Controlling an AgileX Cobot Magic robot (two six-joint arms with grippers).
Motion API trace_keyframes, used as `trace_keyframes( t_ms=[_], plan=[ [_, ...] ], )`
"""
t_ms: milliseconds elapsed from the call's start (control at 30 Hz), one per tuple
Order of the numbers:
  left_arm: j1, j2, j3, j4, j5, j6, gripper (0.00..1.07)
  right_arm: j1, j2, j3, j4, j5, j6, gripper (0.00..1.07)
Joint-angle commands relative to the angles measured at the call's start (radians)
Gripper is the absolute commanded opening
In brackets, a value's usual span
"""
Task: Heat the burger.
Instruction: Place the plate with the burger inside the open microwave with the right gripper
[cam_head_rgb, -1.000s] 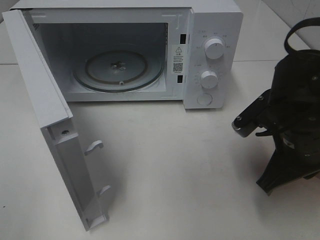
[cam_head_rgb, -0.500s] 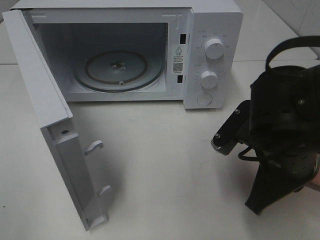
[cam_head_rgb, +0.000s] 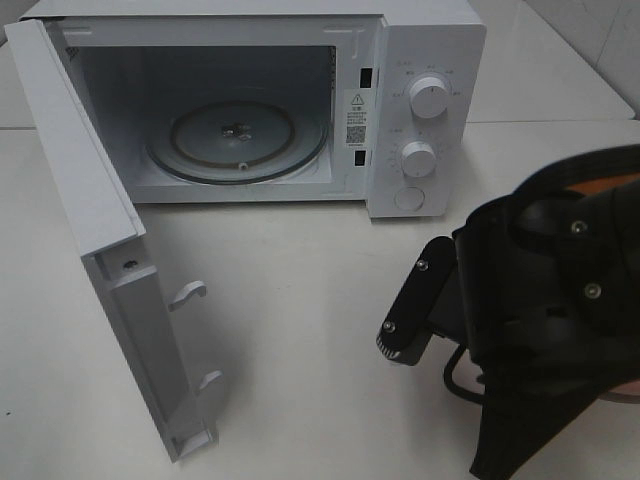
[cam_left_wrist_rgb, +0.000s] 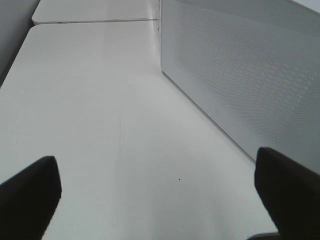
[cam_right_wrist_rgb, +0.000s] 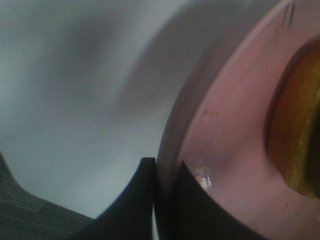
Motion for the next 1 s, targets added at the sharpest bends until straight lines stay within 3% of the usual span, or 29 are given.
trace_keyframes(
  t_ms=[33, 533, 733, 1000],
  plan=[
    [-0.005, -0.025, 0.004, -0.003, -0.014, -0.003, 1.00, 0.027, -0.009, 0.004, -0.046, 0.068, 0.005, 0.00],
    [-0.005, -0.025, 0.004, -0.003, -0.014, -0.003, 1.00, 0.206, -0.009, 0.004, -0.039, 0.065, -0.012, 0.01],
    [-0.005, -0.025, 0.004, -0.003, -0.014, -0.003, 1.00, 0.223, -0.009, 0.004, -0.054, 0.058, -0.111, 0.01],
    [-0.005, -0.025, 0.004, -0.003, -0.014, -0.003, 1.00, 0.223, -0.009, 0.004, -0.186, 0.038, -0.187, 0.01]
  ],
)
